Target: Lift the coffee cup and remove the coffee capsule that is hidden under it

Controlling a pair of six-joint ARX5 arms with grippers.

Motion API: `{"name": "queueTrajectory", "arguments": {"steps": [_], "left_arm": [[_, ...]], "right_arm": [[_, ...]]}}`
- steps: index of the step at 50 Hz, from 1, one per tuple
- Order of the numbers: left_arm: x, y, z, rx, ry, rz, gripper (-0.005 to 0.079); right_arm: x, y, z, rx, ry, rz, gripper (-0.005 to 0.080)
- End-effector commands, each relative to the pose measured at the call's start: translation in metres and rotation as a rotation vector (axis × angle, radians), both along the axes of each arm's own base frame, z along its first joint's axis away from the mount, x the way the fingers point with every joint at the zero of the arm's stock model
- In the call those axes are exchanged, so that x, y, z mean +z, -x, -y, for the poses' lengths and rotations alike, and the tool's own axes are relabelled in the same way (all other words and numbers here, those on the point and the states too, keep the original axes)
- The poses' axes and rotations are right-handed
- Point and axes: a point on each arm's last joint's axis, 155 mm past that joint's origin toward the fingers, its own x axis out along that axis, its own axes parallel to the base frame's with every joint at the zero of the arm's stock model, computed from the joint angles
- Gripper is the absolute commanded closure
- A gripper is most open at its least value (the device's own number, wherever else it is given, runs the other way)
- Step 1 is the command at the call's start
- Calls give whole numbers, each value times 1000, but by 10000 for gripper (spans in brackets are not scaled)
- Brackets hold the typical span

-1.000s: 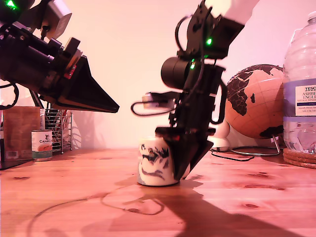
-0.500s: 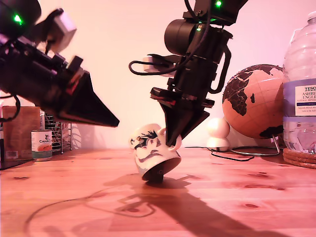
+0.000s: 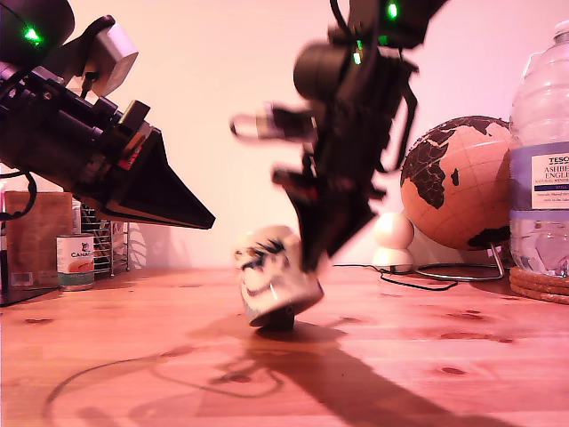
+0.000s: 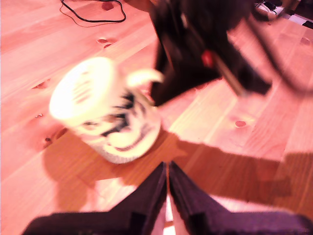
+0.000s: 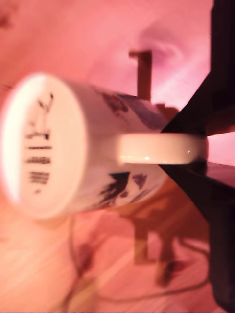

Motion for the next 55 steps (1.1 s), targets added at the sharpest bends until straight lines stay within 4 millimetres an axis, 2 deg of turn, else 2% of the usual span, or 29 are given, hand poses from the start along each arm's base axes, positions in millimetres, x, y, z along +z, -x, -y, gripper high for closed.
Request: {"name": "queueTrajectory", "arguments": {"steps": [1, 9, 25, 37, 55], "left_arm": [[0, 0, 1, -2, 3, 0, 751], [0, 0, 1, -3, 2, -1, 751], [1, 0, 1, -3, 4, 2, 751], [1, 0, 2, -3, 5, 3, 751], [9, -4, 4, -3, 24, 36, 751]], "right_arm": [[-42, 17, 7, 5, 59, -88, 764], [-52, 16, 7, 4, 64, -94, 764], [-55, -11, 18, -47, 68, -21, 763], [-59, 0, 33, -53, 110, -81, 764], [-49, -1, 28, -44, 111, -84, 745]]}}
